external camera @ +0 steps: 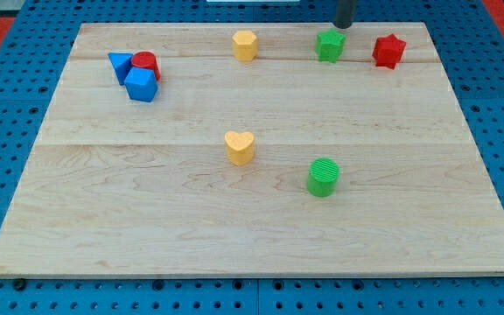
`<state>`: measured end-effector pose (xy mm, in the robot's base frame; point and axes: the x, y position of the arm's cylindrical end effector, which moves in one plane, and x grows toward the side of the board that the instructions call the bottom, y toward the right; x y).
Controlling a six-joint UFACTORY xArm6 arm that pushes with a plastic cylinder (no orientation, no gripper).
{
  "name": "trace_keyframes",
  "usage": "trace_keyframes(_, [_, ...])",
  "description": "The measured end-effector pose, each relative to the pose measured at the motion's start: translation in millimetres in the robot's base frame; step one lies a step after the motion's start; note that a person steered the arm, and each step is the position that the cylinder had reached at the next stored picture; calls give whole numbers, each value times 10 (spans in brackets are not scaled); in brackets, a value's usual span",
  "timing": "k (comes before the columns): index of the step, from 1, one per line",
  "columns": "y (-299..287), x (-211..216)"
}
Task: Slide red star to green star
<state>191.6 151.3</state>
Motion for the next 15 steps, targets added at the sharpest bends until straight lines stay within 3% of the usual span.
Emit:
trace_keyframes(6, [1308,4])
trace_keyframes(15, [1099,516])
